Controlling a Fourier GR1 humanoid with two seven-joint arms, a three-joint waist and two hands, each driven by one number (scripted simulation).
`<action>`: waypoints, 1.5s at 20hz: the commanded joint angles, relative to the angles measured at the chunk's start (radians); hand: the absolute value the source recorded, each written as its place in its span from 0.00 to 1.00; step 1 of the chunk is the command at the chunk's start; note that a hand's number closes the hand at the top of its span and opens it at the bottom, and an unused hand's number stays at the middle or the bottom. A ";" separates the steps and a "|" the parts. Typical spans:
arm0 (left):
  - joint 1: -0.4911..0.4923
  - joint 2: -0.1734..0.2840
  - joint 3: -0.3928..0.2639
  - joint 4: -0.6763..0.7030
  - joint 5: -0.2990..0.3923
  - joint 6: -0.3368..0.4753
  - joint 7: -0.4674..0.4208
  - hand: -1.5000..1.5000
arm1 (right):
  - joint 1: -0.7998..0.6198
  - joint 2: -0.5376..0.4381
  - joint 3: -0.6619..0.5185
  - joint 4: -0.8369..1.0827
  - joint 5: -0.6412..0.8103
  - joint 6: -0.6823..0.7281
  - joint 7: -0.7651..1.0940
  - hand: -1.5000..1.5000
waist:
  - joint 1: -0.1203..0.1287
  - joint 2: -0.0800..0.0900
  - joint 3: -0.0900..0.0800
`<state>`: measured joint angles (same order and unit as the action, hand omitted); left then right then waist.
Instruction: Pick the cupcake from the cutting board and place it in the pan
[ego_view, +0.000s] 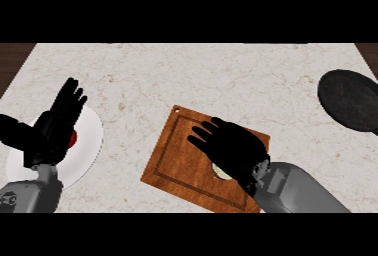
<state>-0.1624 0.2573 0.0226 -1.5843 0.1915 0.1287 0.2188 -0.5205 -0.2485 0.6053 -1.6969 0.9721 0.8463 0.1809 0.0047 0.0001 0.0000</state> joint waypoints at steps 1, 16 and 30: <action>-0.011 -0.021 0.004 -0.032 -0.023 0.022 0.052 0.50 | 0.025 0.010 0.013 0.040 0.061 -0.013 -0.043 0.00 | -0.002 0.000 0.000; -0.032 -0.037 0.074 0.088 -0.029 -0.054 -0.031 0.50 | 0.043 0.153 -0.007 0.298 0.206 -0.155 -0.155 0.00 | -0.002 0.001 0.000; 0.026 -0.047 0.066 -0.027 -0.043 -0.080 0.016 0.50 | 0.060 0.165 -0.036 0.503 0.278 -0.411 -0.407 1.00 | 0.005 0.001 0.000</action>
<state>-0.1826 0.1973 0.0795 -1.5659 0.1306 0.0809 0.2305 -0.4599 -0.0878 0.5877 -1.3146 1.2425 0.5239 -0.1526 0.0037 -0.0071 -0.0021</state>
